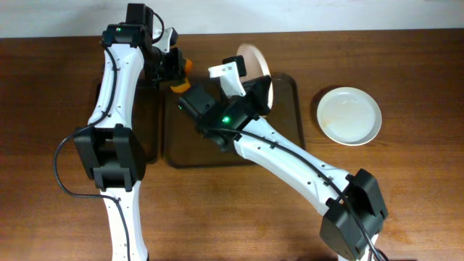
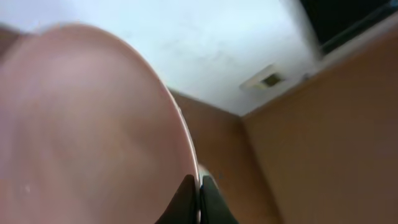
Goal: Clean dirty plates on tray and stack at the side
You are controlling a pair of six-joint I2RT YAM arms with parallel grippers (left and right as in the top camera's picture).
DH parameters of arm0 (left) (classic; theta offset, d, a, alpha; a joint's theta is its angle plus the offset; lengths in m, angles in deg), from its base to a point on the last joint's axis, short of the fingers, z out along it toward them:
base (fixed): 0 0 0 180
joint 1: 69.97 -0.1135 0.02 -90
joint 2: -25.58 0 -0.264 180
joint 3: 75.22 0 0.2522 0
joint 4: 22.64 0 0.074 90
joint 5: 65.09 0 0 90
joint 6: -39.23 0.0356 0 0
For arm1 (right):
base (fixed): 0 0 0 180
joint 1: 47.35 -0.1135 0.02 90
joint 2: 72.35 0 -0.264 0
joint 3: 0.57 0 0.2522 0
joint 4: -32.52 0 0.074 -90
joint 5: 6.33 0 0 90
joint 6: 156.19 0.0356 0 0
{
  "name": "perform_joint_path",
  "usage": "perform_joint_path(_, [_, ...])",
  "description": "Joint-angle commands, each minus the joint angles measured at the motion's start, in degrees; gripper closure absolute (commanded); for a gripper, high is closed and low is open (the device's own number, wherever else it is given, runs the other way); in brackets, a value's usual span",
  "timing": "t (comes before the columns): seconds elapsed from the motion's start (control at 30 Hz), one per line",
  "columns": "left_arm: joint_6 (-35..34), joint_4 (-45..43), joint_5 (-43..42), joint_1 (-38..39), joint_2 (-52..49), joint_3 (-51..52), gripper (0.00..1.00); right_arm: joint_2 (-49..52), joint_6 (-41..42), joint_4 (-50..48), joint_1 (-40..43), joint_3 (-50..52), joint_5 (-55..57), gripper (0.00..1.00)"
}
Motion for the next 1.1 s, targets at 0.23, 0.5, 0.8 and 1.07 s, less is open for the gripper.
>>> perform_joint_path(0.23, [-0.48, 0.48, 5.62, -0.37, 1.22, -0.79, 1.00, -3.58, -1.79, 9.35, 43.21, -0.28, -78.31, 0.96])
perform_joint_path(0.5, [-0.48, 0.96, 5.62, -0.37, 1.22, -0.79, 1.00, -3.56, -2.82, -0.50, 66.82, 12.02, -78.18, 0.96])
perform_joint_path(0.8, [1.88, 14.27, 15.13, -5.77, 8.20, -5.05, 1.00, -3.61, -5.64, 3.04, 66.05, 8.35, -88.52, 0.39])
perform_joint_path(1.07, [2.08, 6.19, 31.78, -5.99, 6.08, 15.52, 1.00, -3.58, -5.84, 3.41, 63.08, 8.07, -88.08, 0.28])
